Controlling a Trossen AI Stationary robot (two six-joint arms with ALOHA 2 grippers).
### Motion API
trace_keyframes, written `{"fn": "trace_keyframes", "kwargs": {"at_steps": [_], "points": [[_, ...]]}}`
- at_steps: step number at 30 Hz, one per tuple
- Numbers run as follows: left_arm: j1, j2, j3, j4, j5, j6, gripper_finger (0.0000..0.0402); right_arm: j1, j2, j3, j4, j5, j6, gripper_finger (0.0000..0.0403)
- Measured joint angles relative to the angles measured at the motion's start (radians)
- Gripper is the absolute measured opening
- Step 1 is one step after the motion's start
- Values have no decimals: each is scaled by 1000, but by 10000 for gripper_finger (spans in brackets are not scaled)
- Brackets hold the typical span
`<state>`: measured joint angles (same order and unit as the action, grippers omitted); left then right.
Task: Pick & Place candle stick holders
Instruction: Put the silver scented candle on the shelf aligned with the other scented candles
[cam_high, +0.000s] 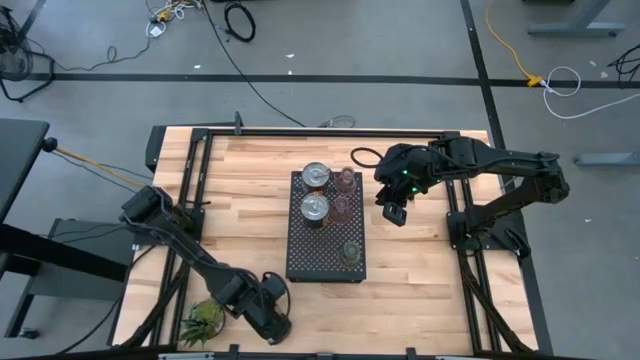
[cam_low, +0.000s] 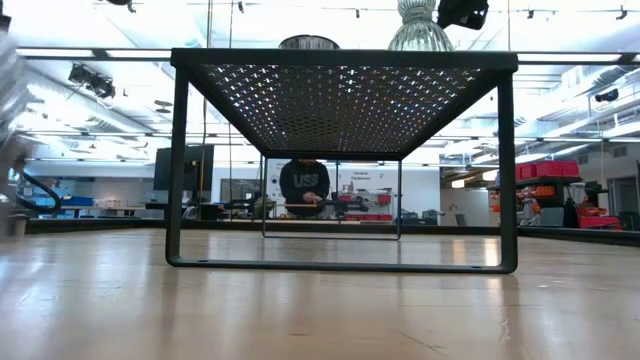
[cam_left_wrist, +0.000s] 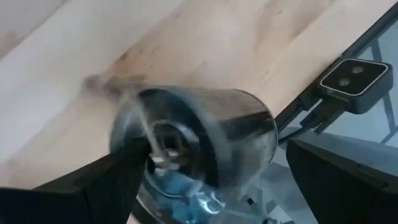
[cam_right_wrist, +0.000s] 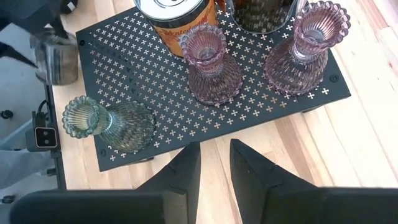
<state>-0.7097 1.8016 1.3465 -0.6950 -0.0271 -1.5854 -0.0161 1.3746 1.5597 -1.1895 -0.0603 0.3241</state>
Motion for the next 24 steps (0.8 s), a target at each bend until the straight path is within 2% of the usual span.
{"fn": "trace_keyframes", "kwargs": {"at_steps": [24], "points": [[0, -4, 3, 11, -15, 0, 387, 0, 0, 0, 11, 0, -8, 84]]}}
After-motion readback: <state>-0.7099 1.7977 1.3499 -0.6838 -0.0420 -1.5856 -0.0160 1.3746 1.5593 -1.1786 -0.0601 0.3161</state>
